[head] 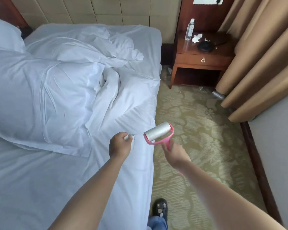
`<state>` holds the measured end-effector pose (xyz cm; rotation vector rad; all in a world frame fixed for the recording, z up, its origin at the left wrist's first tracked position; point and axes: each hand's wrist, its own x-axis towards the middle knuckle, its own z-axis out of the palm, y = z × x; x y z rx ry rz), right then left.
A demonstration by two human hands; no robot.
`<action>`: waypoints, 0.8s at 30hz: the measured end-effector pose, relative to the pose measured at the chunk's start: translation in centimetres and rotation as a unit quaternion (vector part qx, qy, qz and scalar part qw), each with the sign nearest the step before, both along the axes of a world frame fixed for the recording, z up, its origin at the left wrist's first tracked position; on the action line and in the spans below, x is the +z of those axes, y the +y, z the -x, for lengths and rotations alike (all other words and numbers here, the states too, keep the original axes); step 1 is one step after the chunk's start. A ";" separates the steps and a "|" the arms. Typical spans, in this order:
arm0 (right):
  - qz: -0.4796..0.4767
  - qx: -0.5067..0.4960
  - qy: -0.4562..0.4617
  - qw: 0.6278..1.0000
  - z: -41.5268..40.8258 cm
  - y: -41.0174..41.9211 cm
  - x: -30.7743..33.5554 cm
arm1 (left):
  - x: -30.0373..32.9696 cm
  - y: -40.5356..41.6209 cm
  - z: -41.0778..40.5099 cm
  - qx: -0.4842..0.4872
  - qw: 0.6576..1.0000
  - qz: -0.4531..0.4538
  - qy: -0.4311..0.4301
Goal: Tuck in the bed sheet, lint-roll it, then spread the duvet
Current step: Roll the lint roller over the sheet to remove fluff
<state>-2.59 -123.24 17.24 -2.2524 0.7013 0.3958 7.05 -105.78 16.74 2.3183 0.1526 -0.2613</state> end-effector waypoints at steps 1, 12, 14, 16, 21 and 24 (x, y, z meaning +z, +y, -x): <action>0.004 0.006 0.007 1.000 -1.5 -1.0 -0.2 | -0.2 -0.7 -1.3 0.002 1.000 -0.003 0.004; 0.004 0.038 -0.008 0.999 -16.0 -9.2 2.1 | 2.3 -8.3 -15.5 0.021 1.000 0.009 -0.007; 0.006 0.040 -0.014 0.999 -19.0 -11.0 2.4 | 2.6 -10.3 -18.1 0.022 1.000 0.011 -0.017; 0.004 0.044 -0.020 0.999 -22.4 -13.1 2.3 | 2.7 -12.6 -21.1 0.022 0.999 0.008 -0.024; -0.015 0.072 -0.012 0.997 -31.3 -19.5 0.9 | 2.2 -18.7 -29.4 0.035 0.999 -0.020 -0.021; -0.024 0.078 -0.015 0.997 -37.4 -23.1 0.8 | 2.1 -22.0 -34.4 0.055 0.998 -0.021 -0.018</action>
